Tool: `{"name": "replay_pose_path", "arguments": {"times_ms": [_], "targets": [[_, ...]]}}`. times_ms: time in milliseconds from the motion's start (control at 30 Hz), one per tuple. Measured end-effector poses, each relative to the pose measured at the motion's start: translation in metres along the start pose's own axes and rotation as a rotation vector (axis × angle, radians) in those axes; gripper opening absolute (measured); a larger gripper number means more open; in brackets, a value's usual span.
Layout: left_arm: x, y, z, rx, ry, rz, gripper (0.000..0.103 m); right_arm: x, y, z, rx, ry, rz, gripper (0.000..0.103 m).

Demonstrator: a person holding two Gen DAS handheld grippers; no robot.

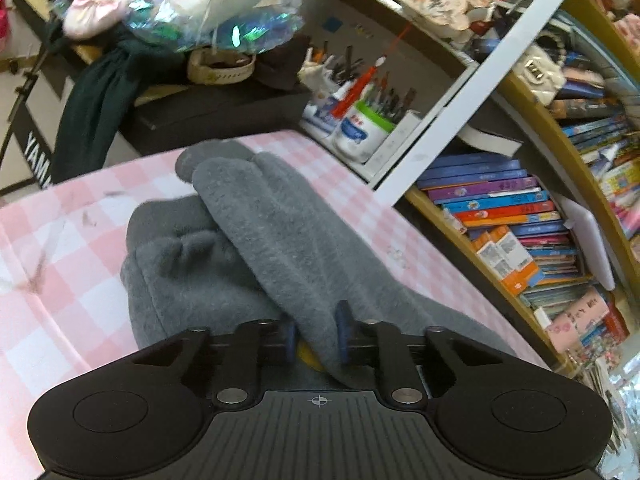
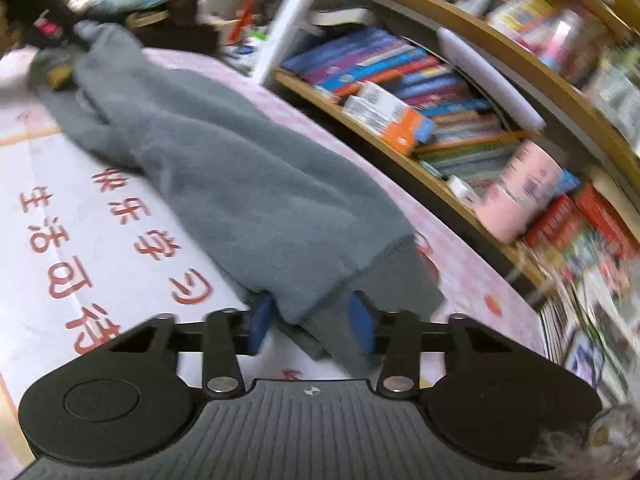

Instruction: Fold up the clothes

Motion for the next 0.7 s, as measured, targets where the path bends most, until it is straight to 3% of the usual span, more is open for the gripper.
{"name": "replay_pose_path", "arguments": {"times_ms": [67,200,400,433,467,500,533,700], "targets": [[0.006,-0.004,-0.003,-0.046,-0.021,-0.016,0.010,0.004,0.004,-0.005,0.031,0.030,-0.003,0.019],[0.024,0.002,-0.016,-0.141,-0.042,-0.050,0.008,0.018,0.018,-0.053,0.096,0.302,-0.013,0.017],[0.075,0.053,-0.023,-0.187,-0.098,-0.128,0.009,0.067,0.080,-0.095,-0.064,0.382,-0.077,0.016],[0.083,0.064,-0.019,-0.182,-0.146,-0.150,0.015,0.075,0.095,-0.102,-0.111,0.403,-0.079,0.016],[0.086,0.075,-0.012,-0.156,-0.202,-0.167,0.017,0.081,0.110,-0.108,-0.164,0.424,-0.068,0.023],[0.088,0.085,-0.006,-0.125,-0.258,-0.181,0.021,0.085,0.122,-0.112,-0.196,0.436,-0.048,0.033],[0.088,0.094,0.000,-0.083,-0.295,-0.174,0.028,0.086,0.132,-0.114,-0.209,0.438,-0.018,0.050],[0.073,0.087,0.005,-0.017,-0.217,-0.130,0.059,0.066,0.134,-0.112,-0.150,0.453,0.046,0.054]]}}
Point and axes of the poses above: each gripper's, at about its wrist camera, not at the fingertips, and y roughly the way its jaws point, z to its left, x to its top, the point moved 1 cm from there along y, roughly the way its jaws point, and after that the axes turned 14 degrees about -x, right-handed, at the moved point
